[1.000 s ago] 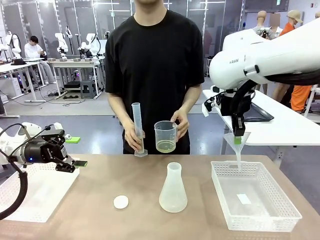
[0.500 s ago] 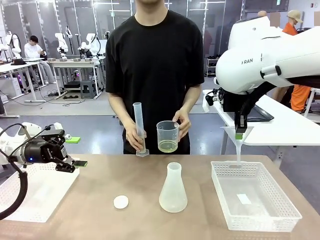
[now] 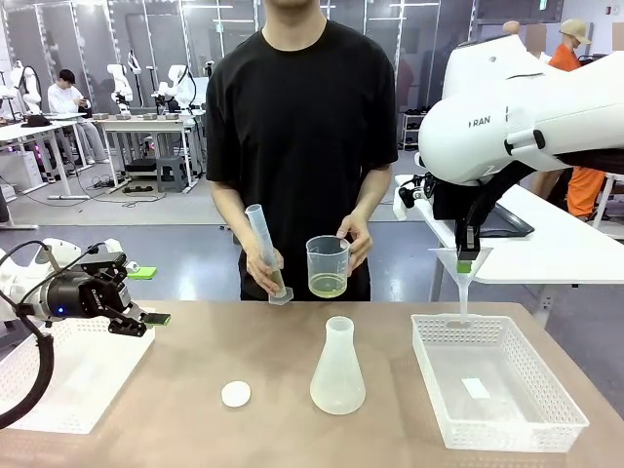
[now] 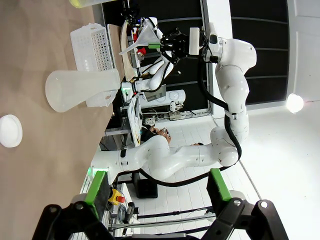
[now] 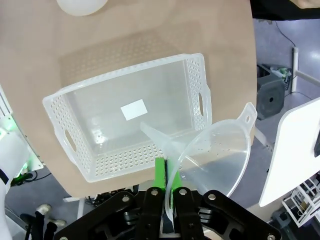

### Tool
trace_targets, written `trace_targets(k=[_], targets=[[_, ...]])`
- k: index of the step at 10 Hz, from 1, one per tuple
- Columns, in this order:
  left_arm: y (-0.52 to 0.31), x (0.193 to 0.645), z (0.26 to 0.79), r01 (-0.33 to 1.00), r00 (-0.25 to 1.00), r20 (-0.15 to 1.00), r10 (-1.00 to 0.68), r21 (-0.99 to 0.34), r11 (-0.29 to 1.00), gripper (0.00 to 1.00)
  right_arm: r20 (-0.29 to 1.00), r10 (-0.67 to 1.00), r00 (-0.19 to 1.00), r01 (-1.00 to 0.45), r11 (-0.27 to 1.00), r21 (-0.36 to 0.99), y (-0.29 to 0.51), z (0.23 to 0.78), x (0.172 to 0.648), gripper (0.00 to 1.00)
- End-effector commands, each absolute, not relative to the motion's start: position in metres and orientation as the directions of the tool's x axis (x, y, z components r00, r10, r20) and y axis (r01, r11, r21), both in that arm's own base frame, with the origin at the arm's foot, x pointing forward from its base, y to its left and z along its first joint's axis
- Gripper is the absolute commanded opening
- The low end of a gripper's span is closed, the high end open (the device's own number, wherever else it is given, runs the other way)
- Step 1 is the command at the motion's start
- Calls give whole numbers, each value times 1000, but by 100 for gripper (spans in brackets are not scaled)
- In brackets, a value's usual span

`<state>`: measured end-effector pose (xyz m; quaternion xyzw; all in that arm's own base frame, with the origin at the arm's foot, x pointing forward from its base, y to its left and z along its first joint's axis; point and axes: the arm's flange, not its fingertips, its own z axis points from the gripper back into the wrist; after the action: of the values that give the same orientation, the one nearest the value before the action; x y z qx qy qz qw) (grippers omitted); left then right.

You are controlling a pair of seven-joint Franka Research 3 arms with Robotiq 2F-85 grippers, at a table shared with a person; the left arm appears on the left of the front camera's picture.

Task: Prepare the solutions needed for the experiment.
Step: Pick up the Plastic Funnel and insert it into the Big flask.

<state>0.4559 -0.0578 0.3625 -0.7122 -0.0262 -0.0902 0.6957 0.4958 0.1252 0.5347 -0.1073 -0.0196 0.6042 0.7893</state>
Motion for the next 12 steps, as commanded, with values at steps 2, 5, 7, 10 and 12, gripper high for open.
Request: trace_targets(k=[2,5,7,10,12], targets=[[-59,457,365,166,982,170,-79,-985,-46,100,-109,961,254,-954,230,-193,124,537,499,3],[-59,457,365,166,982,170,-79,-985,-46,100,-76,993,92,-956,66,-286,154,540,475,4],[-59,457,365,166,982,170,-79,-985,-46,100,-57,997,-55,-932,-72,-354,173,547,450,4],[-59,457,365,166,982,170,-79,-985,-46,100,-30,959,-282,-874,-269,-405,189,556,411,4],[-59,457,365,166,982,170,-79,-985,-46,100,-8,904,-427,-825,-394,-405,199,557,392,4]])
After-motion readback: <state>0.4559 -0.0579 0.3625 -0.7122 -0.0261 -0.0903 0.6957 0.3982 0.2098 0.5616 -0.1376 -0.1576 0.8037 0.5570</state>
